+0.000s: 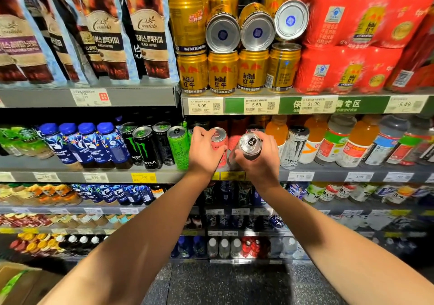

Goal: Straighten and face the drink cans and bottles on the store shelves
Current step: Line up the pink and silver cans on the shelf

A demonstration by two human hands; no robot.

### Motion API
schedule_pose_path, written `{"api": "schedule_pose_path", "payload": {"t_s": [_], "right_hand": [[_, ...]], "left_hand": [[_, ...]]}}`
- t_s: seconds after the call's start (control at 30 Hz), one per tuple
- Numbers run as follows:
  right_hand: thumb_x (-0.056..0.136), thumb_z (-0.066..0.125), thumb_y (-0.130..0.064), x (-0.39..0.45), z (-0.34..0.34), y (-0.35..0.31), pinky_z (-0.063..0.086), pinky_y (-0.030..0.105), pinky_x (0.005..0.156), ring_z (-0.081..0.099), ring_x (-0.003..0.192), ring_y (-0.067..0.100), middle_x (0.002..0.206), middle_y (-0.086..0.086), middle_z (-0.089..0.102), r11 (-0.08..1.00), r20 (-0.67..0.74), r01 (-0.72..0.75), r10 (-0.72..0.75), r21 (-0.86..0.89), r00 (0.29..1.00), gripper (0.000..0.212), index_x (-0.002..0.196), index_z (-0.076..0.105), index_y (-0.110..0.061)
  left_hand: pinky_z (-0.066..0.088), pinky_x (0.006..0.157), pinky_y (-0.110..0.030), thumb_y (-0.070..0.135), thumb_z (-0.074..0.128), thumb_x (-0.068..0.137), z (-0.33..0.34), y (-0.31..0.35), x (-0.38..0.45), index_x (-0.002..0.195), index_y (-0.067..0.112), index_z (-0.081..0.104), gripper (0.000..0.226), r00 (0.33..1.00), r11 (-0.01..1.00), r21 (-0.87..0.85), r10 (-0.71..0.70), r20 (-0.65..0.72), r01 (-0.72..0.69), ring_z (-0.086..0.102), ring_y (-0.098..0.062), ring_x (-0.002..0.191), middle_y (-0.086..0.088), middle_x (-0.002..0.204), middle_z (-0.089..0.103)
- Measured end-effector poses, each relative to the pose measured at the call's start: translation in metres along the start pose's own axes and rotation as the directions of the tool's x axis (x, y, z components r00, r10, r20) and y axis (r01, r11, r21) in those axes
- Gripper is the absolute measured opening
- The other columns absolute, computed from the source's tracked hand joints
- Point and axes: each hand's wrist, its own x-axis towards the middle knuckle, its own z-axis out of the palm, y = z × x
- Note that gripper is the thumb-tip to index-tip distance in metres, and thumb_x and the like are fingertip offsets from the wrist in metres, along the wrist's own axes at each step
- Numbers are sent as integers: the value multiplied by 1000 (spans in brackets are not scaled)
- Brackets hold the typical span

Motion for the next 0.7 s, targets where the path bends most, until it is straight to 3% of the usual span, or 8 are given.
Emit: {"api": "schedule_pose_path", "payload": {"t_s": [0.13,0.4,0.5,0.57,0.63,0.7], "right_hand": [[65,74,-38,1,-15,-2,51,32,83,55,95,3,101,-21,53,950,41,-277,274,146,961,47,103,49,-49],[62,74,-43,-1,-43,11,46,23,76,58,91,-1,101,-19,59,887,-9,-417,427,198,904,48,104,50,-46],[62,74,-44,-4,-53,20,47,25,74,59,90,-1,100,-17,60,876,-42,-436,453,207,891,47,103,52,-43],[61,76,-43,-5,-60,27,52,29,75,60,90,-1,100,-17,62,857,-50,-460,483,232,874,49,105,54,-43],[60,77,-44,-7,-66,32,54,28,76,60,89,-5,98,-21,63,846,-56,-471,498,251,865,48,101,54,-50],[60,78,-42,-9,-74,38,53,26,73,60,87,-9,95,-24,64,836,-47,-478,508,269,860,46,96,54,-57]], "left_hand": [[48,91,-34,33,77,82,4,1,7,127,11,60,53,1000,995,101,6,23,-8,51,-23,111,-9,118,42],[47,94,-40,27,66,88,11,8,5,131,7,57,48,999,987,157,-30,-45,36,49,-29,113,-13,117,47],[45,89,-39,18,72,83,22,20,-10,118,6,65,38,980,995,-10,100,-173,-103,54,-30,100,-14,104,56],[46,85,-35,12,76,80,36,32,-19,111,5,68,33,981,973,-183,111,-158,-139,57,-22,88,-13,97,60],[49,86,-33,15,80,78,49,43,-20,119,8,63,45,1000,938,-347,-22,-13,16,59,-16,89,-11,105,62],[49,97,-36,20,83,77,62,51,-15,133,7,53,65,975,889,-408,-154,163,209,61,-20,108,-11,124,59]]}}
